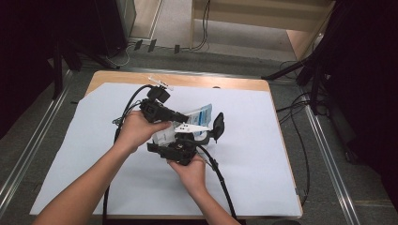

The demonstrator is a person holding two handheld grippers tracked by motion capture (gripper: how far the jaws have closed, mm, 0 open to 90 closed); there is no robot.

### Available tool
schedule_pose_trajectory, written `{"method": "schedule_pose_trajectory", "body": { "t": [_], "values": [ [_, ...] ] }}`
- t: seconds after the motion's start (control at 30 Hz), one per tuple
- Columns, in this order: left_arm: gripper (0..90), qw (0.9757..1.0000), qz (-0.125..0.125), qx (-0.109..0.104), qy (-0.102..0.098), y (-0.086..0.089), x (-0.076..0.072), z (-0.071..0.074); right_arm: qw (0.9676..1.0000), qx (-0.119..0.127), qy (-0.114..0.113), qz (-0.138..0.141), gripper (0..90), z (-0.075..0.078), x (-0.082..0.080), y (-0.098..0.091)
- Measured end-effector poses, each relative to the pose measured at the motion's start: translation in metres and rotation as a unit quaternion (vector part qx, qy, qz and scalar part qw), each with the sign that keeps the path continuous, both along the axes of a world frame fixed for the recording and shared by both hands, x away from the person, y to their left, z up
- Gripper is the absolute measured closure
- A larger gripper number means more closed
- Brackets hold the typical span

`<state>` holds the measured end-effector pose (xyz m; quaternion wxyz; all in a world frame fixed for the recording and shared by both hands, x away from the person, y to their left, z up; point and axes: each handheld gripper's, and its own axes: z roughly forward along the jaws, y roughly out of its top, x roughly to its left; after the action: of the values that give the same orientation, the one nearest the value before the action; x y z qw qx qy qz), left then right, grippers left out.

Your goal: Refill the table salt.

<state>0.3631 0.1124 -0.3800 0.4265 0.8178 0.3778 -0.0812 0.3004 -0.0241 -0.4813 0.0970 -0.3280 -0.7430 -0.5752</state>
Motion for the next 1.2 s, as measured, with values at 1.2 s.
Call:
{"method": "schedule_pose_trajectory", "body": {
  "t": [1.2],
  "values": [
    [87.2, 0.9998, 0.008, -0.019, -0.007, 0.0003, -0.0025, -0.0095, 0.9996, -0.007, 0.014, 0.025, 66.2, -0.0017, 0.0054, -0.0063]
  ]
}}
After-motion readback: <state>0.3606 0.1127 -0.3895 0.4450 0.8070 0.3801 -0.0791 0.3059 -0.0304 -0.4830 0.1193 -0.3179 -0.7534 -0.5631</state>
